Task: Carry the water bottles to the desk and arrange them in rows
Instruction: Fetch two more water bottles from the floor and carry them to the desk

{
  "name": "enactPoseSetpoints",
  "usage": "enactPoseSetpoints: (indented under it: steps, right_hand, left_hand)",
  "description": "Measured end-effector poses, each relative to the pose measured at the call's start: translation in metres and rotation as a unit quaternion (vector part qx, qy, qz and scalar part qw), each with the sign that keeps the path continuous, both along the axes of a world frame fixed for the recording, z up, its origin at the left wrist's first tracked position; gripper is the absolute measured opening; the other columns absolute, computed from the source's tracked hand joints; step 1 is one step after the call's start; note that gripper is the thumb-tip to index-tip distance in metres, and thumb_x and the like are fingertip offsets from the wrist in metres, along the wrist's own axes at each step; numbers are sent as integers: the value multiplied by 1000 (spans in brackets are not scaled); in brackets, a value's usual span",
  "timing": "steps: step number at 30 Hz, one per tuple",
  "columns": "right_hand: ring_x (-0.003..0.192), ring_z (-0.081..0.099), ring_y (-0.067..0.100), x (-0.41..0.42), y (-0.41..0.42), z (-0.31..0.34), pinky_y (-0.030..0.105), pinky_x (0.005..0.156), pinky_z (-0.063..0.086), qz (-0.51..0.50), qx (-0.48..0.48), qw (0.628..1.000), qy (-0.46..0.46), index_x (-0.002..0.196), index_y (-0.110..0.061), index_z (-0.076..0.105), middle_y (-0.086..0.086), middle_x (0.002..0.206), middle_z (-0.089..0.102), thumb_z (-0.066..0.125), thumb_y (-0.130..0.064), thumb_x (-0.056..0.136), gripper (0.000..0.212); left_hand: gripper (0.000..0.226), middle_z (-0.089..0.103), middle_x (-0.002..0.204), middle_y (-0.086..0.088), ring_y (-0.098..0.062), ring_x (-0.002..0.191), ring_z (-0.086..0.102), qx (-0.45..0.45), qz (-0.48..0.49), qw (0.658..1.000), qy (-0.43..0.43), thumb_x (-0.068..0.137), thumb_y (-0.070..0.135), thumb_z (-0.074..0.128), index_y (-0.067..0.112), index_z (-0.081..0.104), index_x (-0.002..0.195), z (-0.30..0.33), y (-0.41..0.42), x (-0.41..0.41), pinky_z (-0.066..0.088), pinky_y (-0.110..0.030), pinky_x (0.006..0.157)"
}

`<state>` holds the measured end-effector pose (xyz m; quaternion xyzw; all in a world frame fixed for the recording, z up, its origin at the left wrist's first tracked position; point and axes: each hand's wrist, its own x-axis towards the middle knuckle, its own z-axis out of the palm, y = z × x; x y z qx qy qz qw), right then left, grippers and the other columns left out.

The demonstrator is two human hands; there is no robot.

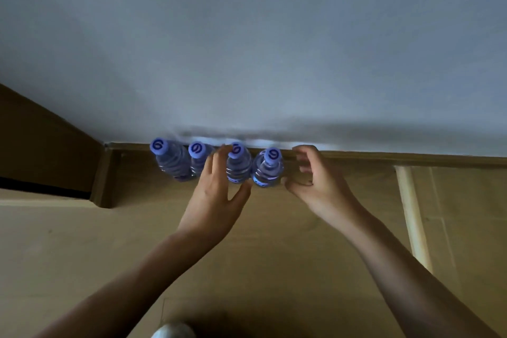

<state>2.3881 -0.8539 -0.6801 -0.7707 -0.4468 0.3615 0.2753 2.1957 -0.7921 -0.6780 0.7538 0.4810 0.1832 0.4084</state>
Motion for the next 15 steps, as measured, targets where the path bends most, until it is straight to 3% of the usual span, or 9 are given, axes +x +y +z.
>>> enactPoseSetpoints:
  steps: [2, 5, 8, 12, 15]
  right_hand:
    - [122, 53, 18, 2, 12, -23, 34, 95, 46, 11, 2, 1000, 1, 137, -19, 46, -2, 134, 53, 78, -20, 82, 63]
    - [121, 55, 24, 2, 26, -48, 46, 97, 49, 26, 8, 1000, 7, 139, -14, 44, 8, 133, 55, 80, -22, 80, 69]
    - [112, 59, 22, 0, 32, -63, 40, 93, 50, 29, 25, 999, 18, 131, -12, 50, 8, 124, 60, 82, -25, 78, 63]
    - [101, 62, 20, -5, 37, -74, 33, 84, 50, 10, 68, 997, 36, 109, -13, 55, 6, 110, 65, 88, -15, 72, 49]
    - [92, 62, 13, -4, 41, -83, 26, 75, 48, 4, 71, 996, 49, 105, -16, 49, 4, 104, 63, 89, -12, 69, 54]
  left_hand:
    - [68, 44, 138, 0, -11, 129, 40, 14, 23, 1000, -8, 89, 18, 69, 12, 32, 145, -18, 7, 8, 36, -25, 103]
    - [78, 37, 149, -5, -13, 136, 33, -5, 46, 999, 2, 89, 22, 70, 14, 22, 150, -42, 17, 19, 30, -21, 104]
    - [82, 36, 151, -12, -24, 140, 34, -52, 69, 996, 6, 88, 24, 70, 10, 20, 151, -57, 25, 28, 32, -35, 112]
    - [77, 47, 139, -14, -27, 130, 45, -73, 65, 995, 3, 84, 12, 72, 8, 27, 146, -70, 33, 29, 40, -39, 108]
    - [66, 52, 119, 1, -16, 112, 52, -59, 77, 995, -21, 79, 6, 76, 13, 39, 134, -78, 35, 30, 40, -6, 87]
